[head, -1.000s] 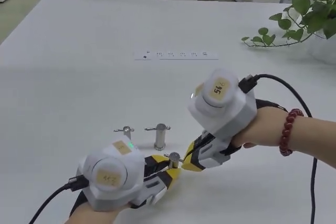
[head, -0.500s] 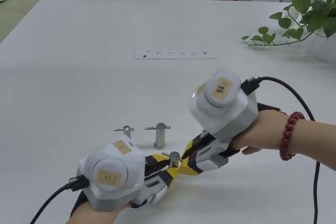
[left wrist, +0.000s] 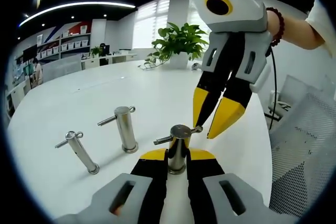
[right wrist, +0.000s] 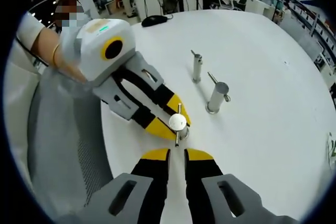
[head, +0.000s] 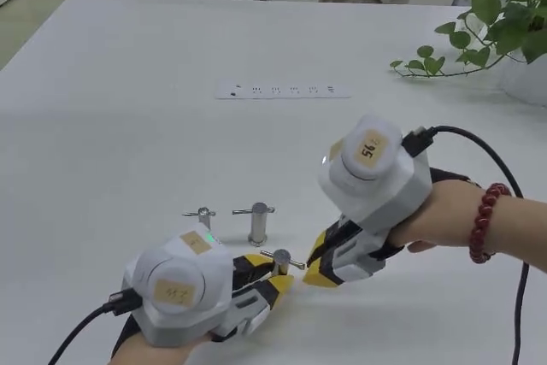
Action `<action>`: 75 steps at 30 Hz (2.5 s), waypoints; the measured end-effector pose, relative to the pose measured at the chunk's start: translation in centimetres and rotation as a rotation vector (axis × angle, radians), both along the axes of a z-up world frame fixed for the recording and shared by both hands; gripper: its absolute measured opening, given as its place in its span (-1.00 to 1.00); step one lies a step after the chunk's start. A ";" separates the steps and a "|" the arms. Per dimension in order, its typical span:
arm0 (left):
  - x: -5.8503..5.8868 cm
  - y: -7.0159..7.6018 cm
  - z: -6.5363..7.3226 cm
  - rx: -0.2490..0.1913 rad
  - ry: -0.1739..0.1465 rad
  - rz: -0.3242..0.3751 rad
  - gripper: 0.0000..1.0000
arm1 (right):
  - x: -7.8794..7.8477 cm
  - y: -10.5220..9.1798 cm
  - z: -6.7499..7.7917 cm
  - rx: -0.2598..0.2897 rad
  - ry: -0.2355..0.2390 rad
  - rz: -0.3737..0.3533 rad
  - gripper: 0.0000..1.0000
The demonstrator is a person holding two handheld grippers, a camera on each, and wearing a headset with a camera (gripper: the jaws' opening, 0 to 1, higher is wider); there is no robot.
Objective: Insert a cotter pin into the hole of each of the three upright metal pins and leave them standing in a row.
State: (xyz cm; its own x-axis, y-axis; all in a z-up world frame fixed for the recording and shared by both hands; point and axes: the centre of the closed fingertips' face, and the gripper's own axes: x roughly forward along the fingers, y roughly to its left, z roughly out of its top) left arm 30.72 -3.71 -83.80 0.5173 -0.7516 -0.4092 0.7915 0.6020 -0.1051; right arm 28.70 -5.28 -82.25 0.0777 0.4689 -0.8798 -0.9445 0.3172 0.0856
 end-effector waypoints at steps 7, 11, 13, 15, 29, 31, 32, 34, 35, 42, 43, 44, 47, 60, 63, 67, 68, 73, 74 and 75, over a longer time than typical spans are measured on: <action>0.0 0.0 0.0 0.000 0.001 0.000 -0.77 | 0.0 0.0 0.0 0.003 -0.006 0.007 -0.94; 0.0 0.0 0.0 -0.001 0.000 0.000 -0.77 | 0.0 0.2 0.0 0.014 -0.003 -0.001 -0.94; 0.0 0.0 0.0 -0.001 -0.002 -0.001 -0.77 | 0.1 0.3 0.1 0.022 -0.004 -0.006 -0.94; 0.0 0.0 0.0 -0.002 -0.003 -0.002 -0.77 | 0.1 0.6 0.2 0.039 0.006 -0.019 -0.94; 0.0 0.0 0.0 -0.005 -0.006 -0.003 -0.77 | 0.5 1.0 0.0 0.044 0.001 -0.014 -0.94; 0.0 -0.1 0.0 -0.004 -0.007 -0.003 -0.77 | 0.5 1.1 0.0 0.046 0.002 -0.017 -0.94; 0.0 -0.1 0.0 -0.004 -0.006 -0.002 -0.77 | 0.5 1.1 -0.1 0.046 0.003 -0.019 -0.94; 0.0 -0.1 0.0 -0.001 -0.008 -0.001 -0.77 | 0.5 1.1 -0.1 0.049 0.003 -0.022 -0.93; 0.0 -0.1 0.0 -0.001 -0.008 0.001 -0.77 | 0.5 1.1 -0.1 0.050 0.003 -0.023 -0.92; 0.0 -0.2 0.0 0.018 -0.019 0.010 -0.76 | 0.5 1.3 0.1 0.070 0.006 -0.043 -0.75; 0.0 -0.1 -0.1 0.021 -0.016 0.011 -0.75 | 0.5 1.4 0.1 0.071 0.006 -0.044 -0.73; 0.0 -0.1 -0.3 0.027 -0.013 0.011 -0.74 | 0.6 1.4 0.1 0.073 0.004 -0.049 -0.71; 0.1 0.1 -0.3 0.029 -0.013 0.019 -0.60 | 0.7 1.5 0.3 0.086 0.000 -0.060 -0.66; 0.1 1.6 0.8 -0.010 0.007 -0.001 -0.29 | 1.4 2.5 1.5 0.172 -0.044 -0.118 -0.43; -0.4 1.6 1.3 -0.011 -0.011 -0.036 -0.23 | 1.4 2.9 1.7 0.193 -0.045 -0.135 -0.42; -1.2 1.8 1.6 -0.025 0.002 -0.062 -0.14 | 1.4 3.3 1.8 0.209 -0.048 -0.145 -0.41; -1.3 2.0 1.7 -0.026 0.003 -0.063 -0.13 | 1.3 3.3 1.8 0.209 -0.048 -0.146 -0.41; -1.7 3.0 2.5 -0.043 0.001 -0.061 -0.02 | 1.1 3.5 1.7 0.219 -0.046 -0.161 -0.41; -1.8 3.1 2.6 -0.046 0.000 -0.063 -0.01 | 1.1 3.6 1.6 0.219 -0.047 -0.162 -0.41; -1.9 3.2 2.8 -0.049 0.000 -0.062 0.01 | 1.1 3.6 1.6 0.220 -0.047 -0.164 -0.41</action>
State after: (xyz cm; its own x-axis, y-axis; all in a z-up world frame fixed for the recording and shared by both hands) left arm 28.85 -0.47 -81.04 0.4687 -0.8013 -0.3717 0.8273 0.5458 -0.1334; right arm 29.82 -1.69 -80.68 0.2063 0.6263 -0.7517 -0.8866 0.4447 0.1272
